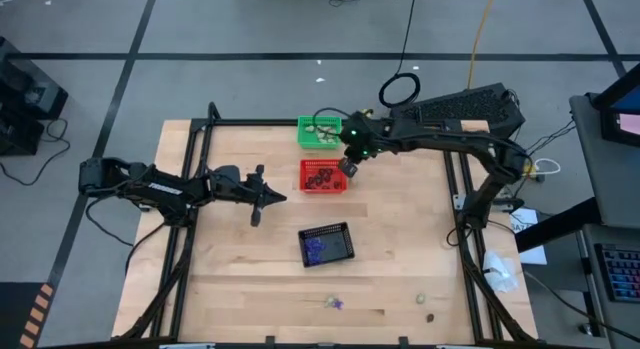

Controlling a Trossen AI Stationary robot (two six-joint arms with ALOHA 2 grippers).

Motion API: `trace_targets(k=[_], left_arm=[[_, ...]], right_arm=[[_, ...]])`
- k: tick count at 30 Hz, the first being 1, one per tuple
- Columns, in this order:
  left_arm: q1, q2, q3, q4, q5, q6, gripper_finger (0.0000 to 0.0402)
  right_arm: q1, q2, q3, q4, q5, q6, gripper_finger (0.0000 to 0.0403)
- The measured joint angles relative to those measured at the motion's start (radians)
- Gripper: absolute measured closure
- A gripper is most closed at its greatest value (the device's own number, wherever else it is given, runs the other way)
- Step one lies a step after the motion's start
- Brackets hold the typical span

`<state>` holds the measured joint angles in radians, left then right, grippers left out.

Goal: Sort Halloween decoration
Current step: Put the white skull toy into the green basket

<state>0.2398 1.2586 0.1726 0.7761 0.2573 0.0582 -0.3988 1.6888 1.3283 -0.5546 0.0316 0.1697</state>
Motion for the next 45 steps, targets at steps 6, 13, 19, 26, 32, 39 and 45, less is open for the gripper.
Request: trace_targets(k=[6,13,19,26,32,39,45], left_arm=[[0.0,0.0,0.0,-0.001,0.001,0.001,0.0402],[0.0,0.0,0.0,-0.004,0.003,0.004,0.0402],[0.0,0.0,0.0,-0.008,0.004,0.007,0.0402],[0.0,0.0,0.0,-0.009,0.004,0.008,0.0402],[0.0,0.0,0.0,-0.009,0.004,0.015,0.0402],[0.0,0.0,0.0,-0.011,0.004,0.034,0.0402],[0.0,0.0,0.0,-0.009,0.004,0.035,0.0402]], right_arm=[[0.02,0.026,0.016,-0.194,-0.005,-0.021,0.0357],[0.065,-0.012,-0.126,-0.207,-0.007,0.04,0.0282],[0.111,-0.011,-0.252,-0.112,-0.015,0.119,0.0223],[0.145,-0.011,-0.308,0.008,-0.037,0.163,0.0198],[0.18,-0.011,-0.309,0.014,-0.016,-0.12,0.0201],[0.206,-0.011,-0.31,0.029,0.069,-0.339,0.0201],[0.207,0.013,-0.31,0.043,0.043,-0.38,0.0202]])
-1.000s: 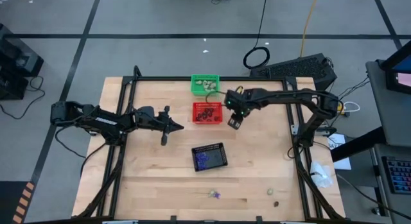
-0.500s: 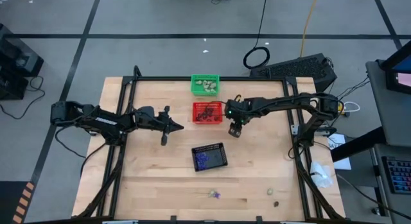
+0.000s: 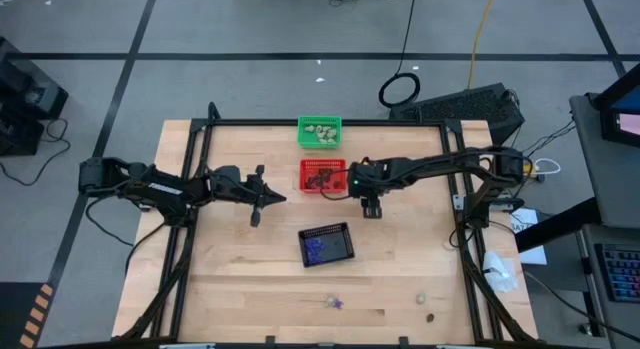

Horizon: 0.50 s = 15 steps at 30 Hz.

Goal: Sort Halloween decoration
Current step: Put the white skull toy into the green basket

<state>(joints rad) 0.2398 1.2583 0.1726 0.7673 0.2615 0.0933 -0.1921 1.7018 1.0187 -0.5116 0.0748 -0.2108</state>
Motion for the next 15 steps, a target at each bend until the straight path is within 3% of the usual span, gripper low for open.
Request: trace_targets(k=[8,15], left_arm=[[0.0,0.0,0.0,0.0,0.0,0.0,0.0402],[0.0,0.0,0.0,0.001,0.0,-0.001,0.0402]], right_arm=[[-0.003,0.063,0.002,0.001,0.0,0.016,0.0215],[-0.003,0.065,0.002,0.006,-0.012,0.02,0.0288]])
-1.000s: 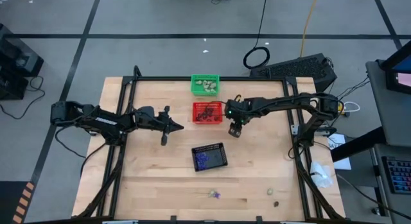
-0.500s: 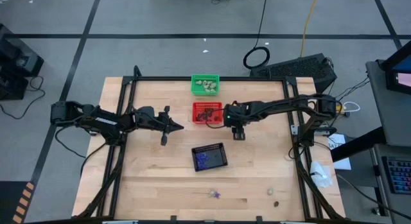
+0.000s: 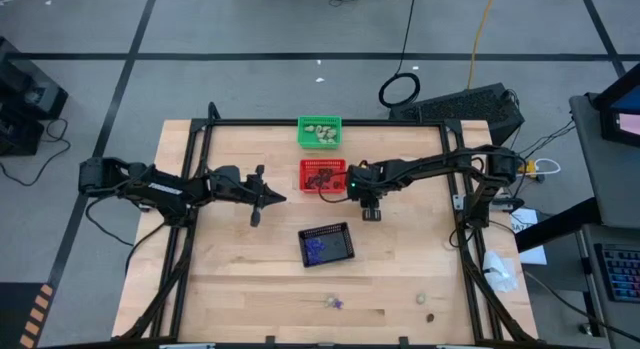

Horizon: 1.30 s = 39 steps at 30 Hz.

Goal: Sort Halloween decoration
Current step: Put the white skull toy into the green basket

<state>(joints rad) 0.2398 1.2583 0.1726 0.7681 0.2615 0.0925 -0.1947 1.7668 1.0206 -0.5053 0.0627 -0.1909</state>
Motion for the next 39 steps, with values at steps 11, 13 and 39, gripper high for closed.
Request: trace_targets(k=[11,13,39], left_arm=[[0.0,0.0,0.0,0.0,0.0,0.0,0.0402],[0.0,0.0,0.0,0.0,0.0,0.0,0.0402],[0.0,0.0,0.0,0.011,0.0,-0.001,0.0402]], right_arm=[[0.0,-0.003,0.0,0.008,-0.01,0.081,0.0323],[0.0,-0.008,-0.002,0.009,-0.012,0.086,0.0323],[-0.149,-0.143,0.08,0.273,-0.041,0.091,0.0328]])
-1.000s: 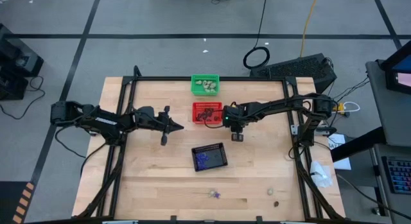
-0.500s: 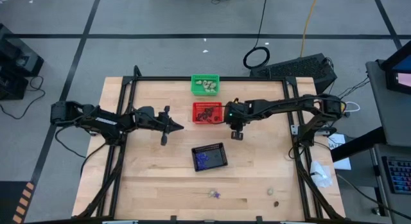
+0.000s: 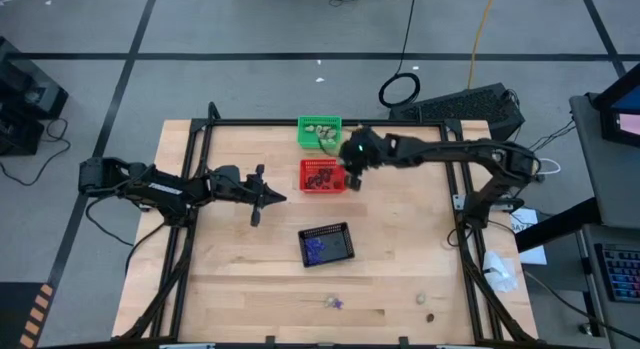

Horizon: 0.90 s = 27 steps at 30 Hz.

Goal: Sort Halloween decoration
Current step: Put the white skull toy into the green basket

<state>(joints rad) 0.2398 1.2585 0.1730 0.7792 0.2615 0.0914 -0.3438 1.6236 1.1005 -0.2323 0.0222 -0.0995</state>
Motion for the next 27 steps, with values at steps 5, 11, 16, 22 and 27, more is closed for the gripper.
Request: trace_targets(k=[5,11,16,22,27], left_arm=[[0.0,0.0,0.0,-0.001,0.0,0.0,0.0402],[0.0,0.0,0.0,-0.001,0.0,0.0,0.0402],[0.0,0.0,0.0,-0.005,0.0,0.0,0.0402],[0.0,0.0,0.0,-0.011,0.0,0.0,0.0402],[0.0,0.0,0.0,-0.014,0.0,-0.003,0.0402]], right_arm=[[-0.109,0.126,0.187,-0.051,-0.029,-0.032,0.0328],[-0.209,0.339,0.471,-0.215,-0.079,-0.075,0.0328],[-0.247,0.493,0.667,-0.333,-0.126,-0.112,0.0328],[-0.262,0.591,0.773,-0.365,-0.131,-0.13,0.0327],[-0.264,0.601,0.789,-0.363,-0.128,-0.108,0.0306]])
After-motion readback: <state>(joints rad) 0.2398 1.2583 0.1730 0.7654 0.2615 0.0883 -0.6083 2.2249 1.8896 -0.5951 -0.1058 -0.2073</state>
